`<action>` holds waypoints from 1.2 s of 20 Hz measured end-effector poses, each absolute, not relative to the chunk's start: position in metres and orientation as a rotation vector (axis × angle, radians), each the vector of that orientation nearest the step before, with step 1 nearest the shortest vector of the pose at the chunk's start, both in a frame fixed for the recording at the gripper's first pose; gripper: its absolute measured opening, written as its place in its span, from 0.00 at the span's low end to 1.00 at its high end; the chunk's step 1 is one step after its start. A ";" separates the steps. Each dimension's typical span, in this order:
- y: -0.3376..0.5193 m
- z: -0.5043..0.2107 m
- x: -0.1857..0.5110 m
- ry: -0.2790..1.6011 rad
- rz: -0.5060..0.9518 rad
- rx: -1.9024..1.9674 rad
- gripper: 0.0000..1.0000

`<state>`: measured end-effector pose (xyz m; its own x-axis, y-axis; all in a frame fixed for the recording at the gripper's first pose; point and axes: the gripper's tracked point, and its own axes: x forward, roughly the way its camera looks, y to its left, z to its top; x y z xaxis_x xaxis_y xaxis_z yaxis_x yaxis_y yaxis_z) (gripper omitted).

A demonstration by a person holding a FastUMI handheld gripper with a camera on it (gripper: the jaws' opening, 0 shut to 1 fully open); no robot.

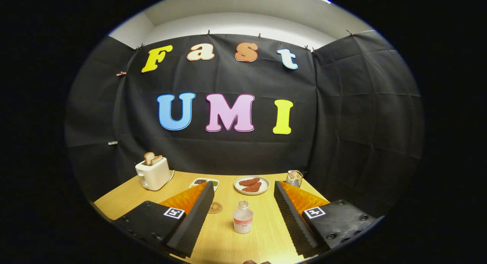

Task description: Take the bottle from table, then pour the juice into the cup, finally place the bottle on the coaster

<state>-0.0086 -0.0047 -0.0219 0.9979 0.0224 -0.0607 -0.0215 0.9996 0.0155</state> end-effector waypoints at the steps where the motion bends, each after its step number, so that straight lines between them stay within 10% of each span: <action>1: -0.004 -0.023 -0.008 0.063 0.027 0.013 0.97; 24: -0.005 -0.103 0.082 0.089 0.185 0.035 0.97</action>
<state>0.0819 -0.0047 -0.1032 0.9789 0.1855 -0.0856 -0.1824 0.9823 0.0425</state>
